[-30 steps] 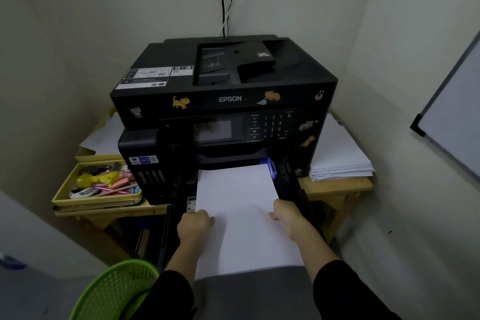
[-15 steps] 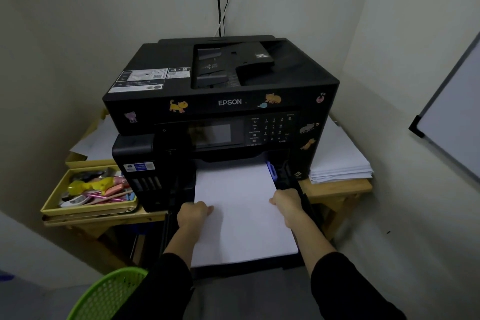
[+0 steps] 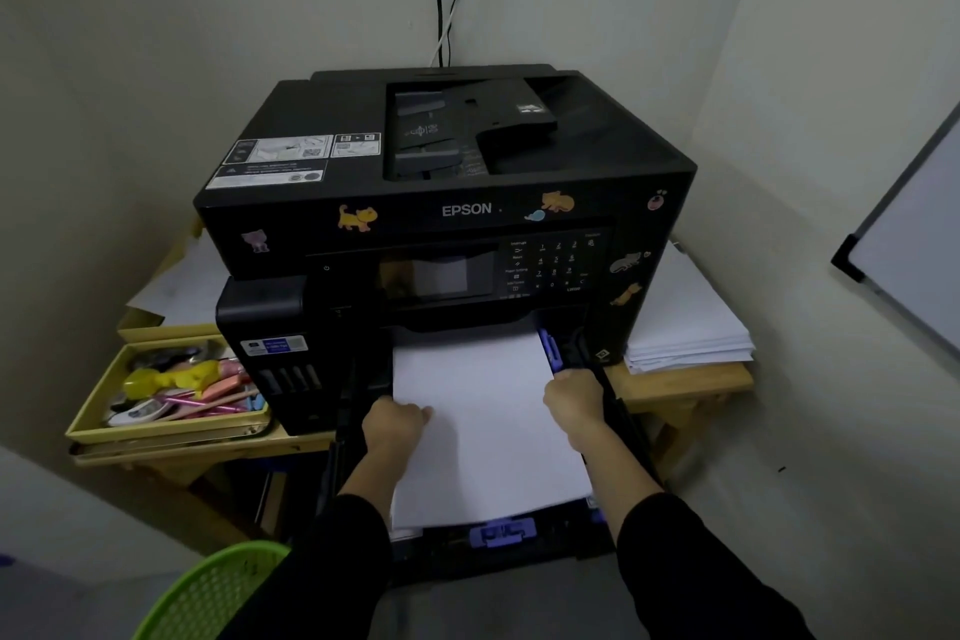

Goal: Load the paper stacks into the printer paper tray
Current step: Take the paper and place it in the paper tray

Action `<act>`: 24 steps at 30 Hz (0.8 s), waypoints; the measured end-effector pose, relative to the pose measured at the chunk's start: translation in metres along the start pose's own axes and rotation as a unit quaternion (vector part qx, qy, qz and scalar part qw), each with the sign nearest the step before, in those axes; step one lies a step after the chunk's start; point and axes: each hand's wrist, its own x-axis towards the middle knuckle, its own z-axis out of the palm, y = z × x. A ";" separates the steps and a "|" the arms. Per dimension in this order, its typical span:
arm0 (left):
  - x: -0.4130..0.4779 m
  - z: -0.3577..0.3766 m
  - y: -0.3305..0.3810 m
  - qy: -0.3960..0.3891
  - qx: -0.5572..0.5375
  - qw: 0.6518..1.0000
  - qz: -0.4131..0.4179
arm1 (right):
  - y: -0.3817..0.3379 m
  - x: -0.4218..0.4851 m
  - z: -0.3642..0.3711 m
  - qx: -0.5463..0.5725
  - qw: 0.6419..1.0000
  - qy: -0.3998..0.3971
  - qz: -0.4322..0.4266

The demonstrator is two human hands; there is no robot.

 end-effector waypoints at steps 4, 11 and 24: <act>-0.003 0.000 0.000 0.041 0.085 0.995 0.013 | 0.002 -0.005 0.004 -0.107 0.994 0.020 -0.019; -0.018 0.002 -0.001 0.034 0.200 0.979 -0.004 | 0.001 -0.010 0.009 -0.225 0.973 0.055 0.008; -0.032 -0.001 -0.014 0.034 0.126 0.991 -0.040 | 0.014 -0.018 0.002 -0.124 0.992 -0.016 0.022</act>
